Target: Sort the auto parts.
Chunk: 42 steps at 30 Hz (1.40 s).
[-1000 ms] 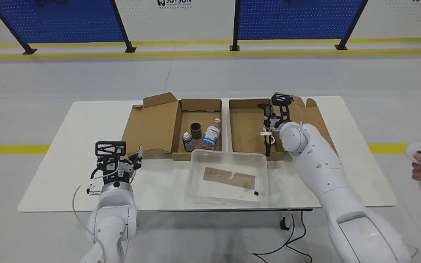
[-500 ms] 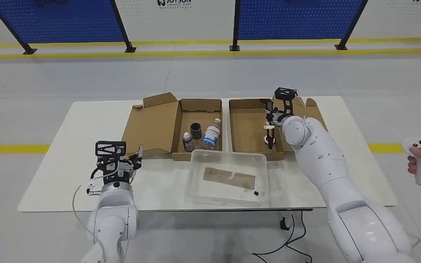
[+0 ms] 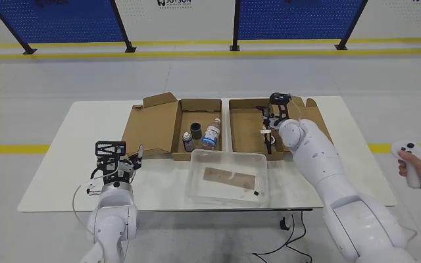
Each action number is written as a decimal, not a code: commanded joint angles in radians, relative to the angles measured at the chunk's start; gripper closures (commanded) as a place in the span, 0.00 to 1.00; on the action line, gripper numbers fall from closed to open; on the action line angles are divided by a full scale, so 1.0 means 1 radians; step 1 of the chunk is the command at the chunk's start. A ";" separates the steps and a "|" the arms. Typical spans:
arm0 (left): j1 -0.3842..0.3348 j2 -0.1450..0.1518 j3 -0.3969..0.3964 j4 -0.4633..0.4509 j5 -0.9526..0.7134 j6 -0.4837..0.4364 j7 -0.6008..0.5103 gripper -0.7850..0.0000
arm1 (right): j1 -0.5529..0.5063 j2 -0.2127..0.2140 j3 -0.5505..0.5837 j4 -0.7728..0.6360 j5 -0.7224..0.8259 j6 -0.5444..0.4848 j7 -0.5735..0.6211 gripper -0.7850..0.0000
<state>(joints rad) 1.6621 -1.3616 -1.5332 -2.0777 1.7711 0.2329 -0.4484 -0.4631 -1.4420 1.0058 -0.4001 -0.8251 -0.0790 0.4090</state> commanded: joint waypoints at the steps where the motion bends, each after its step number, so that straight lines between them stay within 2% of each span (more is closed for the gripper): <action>1: 0.000 0.000 0.000 0.000 0.000 0.000 0.000 0.00 | 0.007 -0.004 -0.004 0.011 -0.003 -0.006 0.002 0.76; 8: 0.000 0.000 0.000 0.000 0.000 0.000 0.000 0.00 | 0.026 -0.018 -0.016 0.045 -0.004 -0.038 0.001 0.69; 10: 0.000 0.000 0.000 0.000 0.000 0.000 0.000 0.00 | 0.029 -0.021 -0.019 0.051 -0.004 -0.045 0.000 0.63; 12: 0.000 0.000 0.000 0.000 0.000 0.000 0.000 0.00 | 0.033 -0.023 -0.021 0.059 -0.006 -0.049 0.001 0.48; 13: 0.000 0.000 0.000 0.000 0.000 0.000 0.000 0.00 | 0.034 -0.024 -0.021 0.062 -0.004 -0.052 0.001 0.21; 14: 0.000 0.000 0.000 0.000 0.000 0.000 0.000 0.00 | 0.035 -0.025 -0.021 0.065 -0.003 -0.055 0.001 0.08; 15: 0.000 0.000 0.000 0.000 0.000 0.000 0.000 0.00 | 0.037 -0.026 -0.021 0.068 -0.003 -0.056 0.001 0.00; 24: 0.000 0.000 0.000 0.000 0.000 0.000 0.000 0.00 | 0.045 -0.025 -0.005 0.072 0.023 -0.099 -0.038 0.00; 31: 0.000 0.000 0.000 0.000 0.000 0.000 0.000 0.00 | 0.038 -0.004 0.027 0.020 0.036 -0.197 -0.128 0.00; 37: 0.000 0.000 0.000 0.000 0.000 0.000 0.000 0.00 | -0.007 0.030 0.058 -0.112 -0.004 -0.235 -0.190 0.00; 42: 0.000 0.000 0.000 0.000 0.000 0.000 0.000 0.00 | -0.101 0.070 0.114 -0.303 -0.037 -0.213 -0.177 0.00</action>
<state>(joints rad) 1.6621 -1.3616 -1.5332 -2.0777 1.7711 0.2329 -0.4484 -0.5427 -1.3792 1.1057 -0.6574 -0.8612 -0.2991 0.2264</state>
